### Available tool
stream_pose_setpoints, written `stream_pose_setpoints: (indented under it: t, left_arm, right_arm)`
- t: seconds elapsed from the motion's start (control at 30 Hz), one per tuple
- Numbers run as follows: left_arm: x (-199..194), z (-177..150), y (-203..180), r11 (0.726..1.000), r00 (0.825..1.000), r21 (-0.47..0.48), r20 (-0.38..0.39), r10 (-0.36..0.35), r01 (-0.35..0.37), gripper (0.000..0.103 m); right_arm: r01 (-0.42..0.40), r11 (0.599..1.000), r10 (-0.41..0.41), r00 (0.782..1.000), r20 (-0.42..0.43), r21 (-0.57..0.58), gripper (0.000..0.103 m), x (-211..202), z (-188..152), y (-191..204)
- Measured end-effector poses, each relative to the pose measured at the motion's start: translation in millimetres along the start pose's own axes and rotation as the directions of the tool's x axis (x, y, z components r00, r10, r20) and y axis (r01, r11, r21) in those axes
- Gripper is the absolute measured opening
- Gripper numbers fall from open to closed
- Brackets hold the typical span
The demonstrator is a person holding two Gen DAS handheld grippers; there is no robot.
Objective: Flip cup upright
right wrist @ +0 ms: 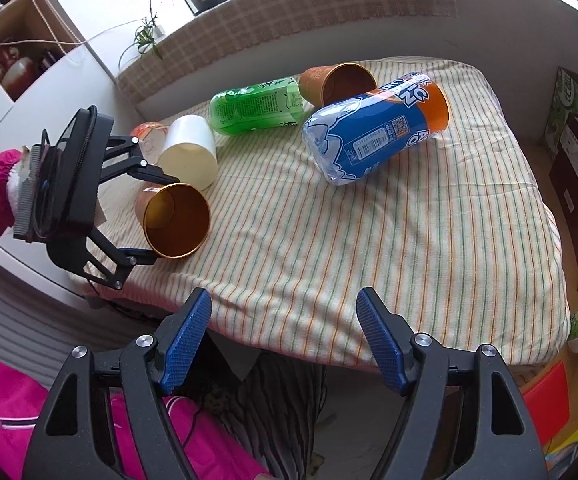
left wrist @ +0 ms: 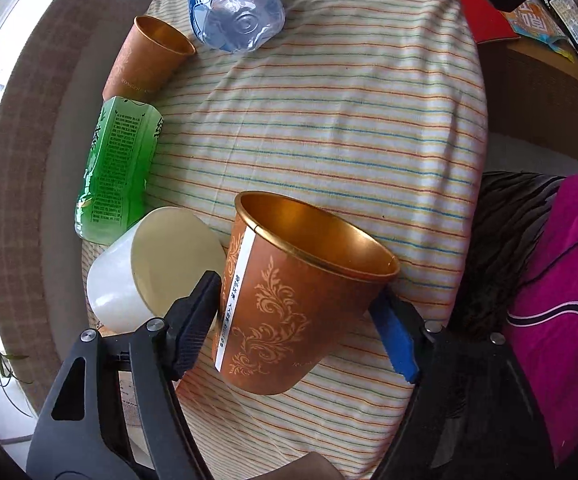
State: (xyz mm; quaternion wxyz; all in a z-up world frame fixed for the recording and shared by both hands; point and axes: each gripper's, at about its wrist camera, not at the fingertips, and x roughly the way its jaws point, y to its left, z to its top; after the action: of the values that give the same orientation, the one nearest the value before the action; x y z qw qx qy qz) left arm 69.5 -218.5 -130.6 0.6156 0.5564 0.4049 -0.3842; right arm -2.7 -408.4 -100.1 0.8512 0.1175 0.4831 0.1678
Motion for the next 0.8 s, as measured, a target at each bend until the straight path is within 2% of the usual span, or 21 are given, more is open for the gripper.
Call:
stream_pose_setpoints:
  t: [0.13,0.27,0.43,0.53,0.6,0.7,0.8]
  left_arm:
    - [-4,-3,2,0.999,0.999,-0.023,0.044,-0.023,0.024,0.072]
    - [-16,-8,5,0.995,0.993,-0.097,0.117,-0.024,0.036,0.069]
    - [-35,-22,14,0.96,0.966,-0.262,0.257,-0.029,0.098,0.069]
    - [-38,-39,21,0.906,0.941,-0.391,0.338,-0.024,0.163,0.069]
    - [-41,-53,22,0.862,0.923,-0.472,0.384,0.015,0.183,0.069]
    - [-47,-77,23,0.776,0.893,-0.587,0.445,0.071,0.231,0.069]
    - [-54,-110,25,0.646,0.856,-0.708,0.491,0.162,0.284,0.069]
  right_arm:
    - [0.008,1.0,-0.008,1.0,-0.004,0.012,0.075,4,3,0]
    - [0.013,1.0,-0.013,1.0,-0.003,0.006,0.075,4,4,4]
    - [0.016,1.0,-0.016,1.0,-0.004,-0.01,0.075,7,5,12]
    - [0.016,1.0,-0.017,1.0,-0.011,-0.018,0.075,11,5,18]
    - [0.024,0.999,-0.025,1.0,-0.012,-0.033,0.075,13,5,24]
    - [0.033,0.998,-0.033,0.999,-0.002,-0.049,0.075,15,6,35]
    - [0.042,0.998,-0.041,0.999,0.019,-0.057,0.075,17,7,46]
